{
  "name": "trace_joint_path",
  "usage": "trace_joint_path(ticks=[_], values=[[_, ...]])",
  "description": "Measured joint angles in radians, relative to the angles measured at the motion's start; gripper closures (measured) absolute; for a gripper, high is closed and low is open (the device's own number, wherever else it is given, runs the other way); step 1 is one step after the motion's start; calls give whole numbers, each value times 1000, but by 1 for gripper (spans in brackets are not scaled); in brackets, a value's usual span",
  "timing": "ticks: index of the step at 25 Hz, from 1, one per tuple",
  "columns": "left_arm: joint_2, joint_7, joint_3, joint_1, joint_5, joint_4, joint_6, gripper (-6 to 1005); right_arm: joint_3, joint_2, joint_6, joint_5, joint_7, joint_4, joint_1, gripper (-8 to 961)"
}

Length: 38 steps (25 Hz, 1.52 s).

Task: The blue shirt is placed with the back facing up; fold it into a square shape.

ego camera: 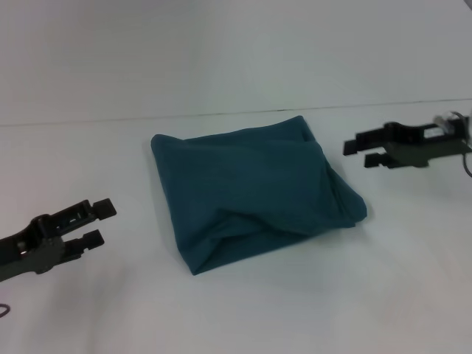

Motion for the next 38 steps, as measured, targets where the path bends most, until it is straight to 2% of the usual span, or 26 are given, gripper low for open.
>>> trace_joint_path(ticks=[5, 10, 16, 24, 31, 34, 38], values=[[-1, 12, -20, 7, 0, 6, 10, 52, 0, 24, 22, -139, 78, -5, 97, 328], [0, 17, -15, -8, 1, 1, 7, 52, -25, 48, 43, -230, 133, -1, 154, 328], [-4, 19, -12, -17, -1, -4, 3, 52, -49, 69, 113, -243, 154, 30, 167, 329], [-9, 29, -15, -23, -5, -20, -13, 52, -50, 83, 211, -239, 153, 109, 183, 329], [-8, 39, -14, -34, -6, -42, -35, 52, -74, 98, 250, -243, 146, 116, 182, 329], [-6, 42, -16, -38, -7, -47, -35, 52, -128, 100, 270, -243, 150, 113, 176, 329], [-6, 43, -17, -39, -7, -48, -37, 52, -136, 100, 292, -236, 149, 113, 174, 329]])
